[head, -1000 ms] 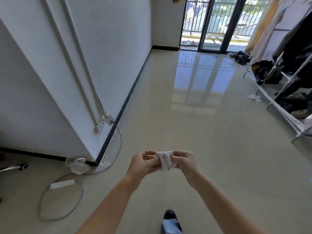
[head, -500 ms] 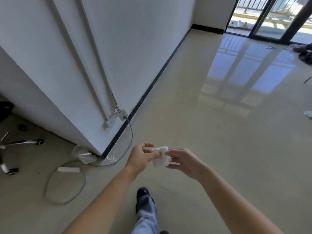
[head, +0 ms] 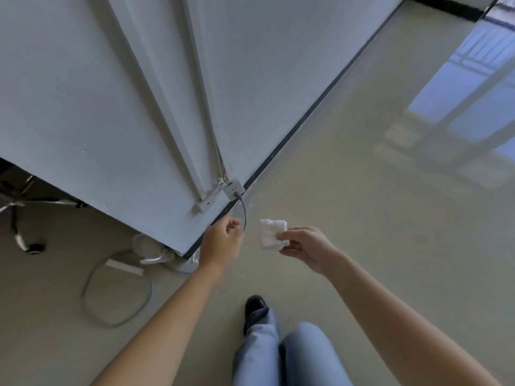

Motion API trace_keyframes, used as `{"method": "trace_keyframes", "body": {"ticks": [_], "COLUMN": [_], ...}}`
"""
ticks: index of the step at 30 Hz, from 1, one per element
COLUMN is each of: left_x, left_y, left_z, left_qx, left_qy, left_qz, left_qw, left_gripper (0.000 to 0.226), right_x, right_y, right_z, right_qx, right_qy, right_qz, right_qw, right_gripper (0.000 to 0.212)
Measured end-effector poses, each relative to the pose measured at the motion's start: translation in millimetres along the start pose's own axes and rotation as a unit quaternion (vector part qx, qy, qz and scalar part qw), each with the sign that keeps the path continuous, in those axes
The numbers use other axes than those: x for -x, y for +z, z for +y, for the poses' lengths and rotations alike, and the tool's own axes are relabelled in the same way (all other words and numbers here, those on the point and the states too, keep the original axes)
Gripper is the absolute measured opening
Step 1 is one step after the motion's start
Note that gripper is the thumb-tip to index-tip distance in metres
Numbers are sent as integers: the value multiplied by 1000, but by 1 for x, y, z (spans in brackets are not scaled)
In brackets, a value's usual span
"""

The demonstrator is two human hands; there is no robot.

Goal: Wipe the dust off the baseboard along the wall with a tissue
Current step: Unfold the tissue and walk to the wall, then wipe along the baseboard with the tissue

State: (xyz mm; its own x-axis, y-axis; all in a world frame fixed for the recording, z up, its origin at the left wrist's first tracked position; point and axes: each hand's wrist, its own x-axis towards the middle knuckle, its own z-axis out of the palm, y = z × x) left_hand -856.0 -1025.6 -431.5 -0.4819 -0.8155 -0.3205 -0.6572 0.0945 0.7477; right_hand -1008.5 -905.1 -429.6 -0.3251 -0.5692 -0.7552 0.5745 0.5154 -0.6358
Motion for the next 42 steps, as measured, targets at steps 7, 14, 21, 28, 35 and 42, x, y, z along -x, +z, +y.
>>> {"method": "trace_keyframes", "body": {"ticks": [7,14,21,28,35,42], "left_x": [-103,-192,-270,-329,-336,-336], "left_y": [35,116,167,157,146,149], "left_z": [-120,-313,-461,-509,-508,-507], "left_qx": [-160,-345,-580,-765,-812,-834], "left_qy": [25,87,192,231,230,207], "left_qz": [29,65,137,219,229,221], "left_qw": [986,932,780,560,485,461], "left_gripper": [24,25,56,71,80,73], "right_x": [-168,-377,-560,-644,-661,-659], "right_y": [25,40,63,109,156,201], "right_z": [28,151,294,361,403,431], "right_qx": [66,157,131,120,83,69], "right_qy": [71,127,153,164,222,231], "right_qz": [-4,-68,-135,-221,-245,-208], "right_qw": [995,977,970,954,940,948], "right_gripper": [6,10,44,38,39,50]}}
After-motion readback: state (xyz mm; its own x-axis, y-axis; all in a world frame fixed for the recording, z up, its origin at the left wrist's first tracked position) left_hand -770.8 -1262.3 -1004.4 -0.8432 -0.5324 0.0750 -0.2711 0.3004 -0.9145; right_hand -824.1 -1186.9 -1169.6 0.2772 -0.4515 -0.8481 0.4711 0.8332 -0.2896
